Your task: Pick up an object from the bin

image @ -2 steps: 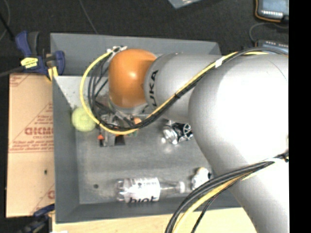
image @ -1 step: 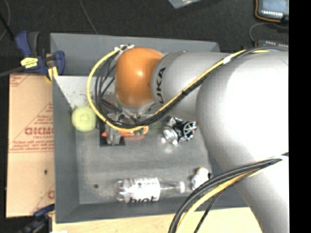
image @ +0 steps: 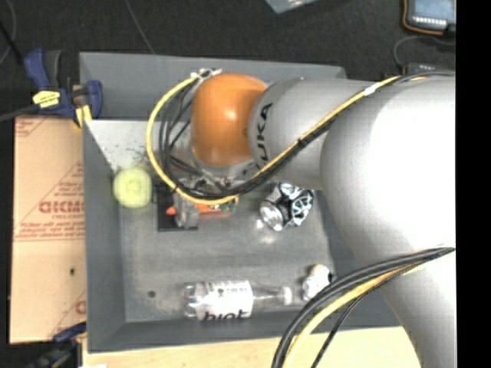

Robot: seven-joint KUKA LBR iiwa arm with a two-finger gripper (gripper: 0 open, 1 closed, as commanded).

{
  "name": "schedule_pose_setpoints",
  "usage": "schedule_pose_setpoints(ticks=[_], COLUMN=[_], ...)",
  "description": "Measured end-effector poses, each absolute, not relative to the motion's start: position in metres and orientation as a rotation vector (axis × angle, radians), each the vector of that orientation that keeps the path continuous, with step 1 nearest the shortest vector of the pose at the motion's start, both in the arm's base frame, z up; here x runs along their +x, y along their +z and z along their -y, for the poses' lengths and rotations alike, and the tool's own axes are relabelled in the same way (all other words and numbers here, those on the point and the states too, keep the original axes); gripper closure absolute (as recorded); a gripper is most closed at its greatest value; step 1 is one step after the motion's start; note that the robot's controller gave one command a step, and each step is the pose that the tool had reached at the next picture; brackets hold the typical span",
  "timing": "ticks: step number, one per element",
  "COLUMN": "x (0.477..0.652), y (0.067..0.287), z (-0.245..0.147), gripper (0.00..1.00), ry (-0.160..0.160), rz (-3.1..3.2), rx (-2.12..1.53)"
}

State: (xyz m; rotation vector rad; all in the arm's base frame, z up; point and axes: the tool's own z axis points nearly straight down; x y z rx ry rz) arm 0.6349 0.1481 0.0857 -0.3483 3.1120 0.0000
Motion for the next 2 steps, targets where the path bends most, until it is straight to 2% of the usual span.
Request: schedule_pose_setpoints(ticks=[1, 2], x=[0.642, 0.639], y=[0.078, 0.112], z=[-0.151, -0.157], gripper=[1.0, 1.0], ry=[0.002, 0.001], rz=[-3.105, -3.116], rx=[-0.346, -0.336])
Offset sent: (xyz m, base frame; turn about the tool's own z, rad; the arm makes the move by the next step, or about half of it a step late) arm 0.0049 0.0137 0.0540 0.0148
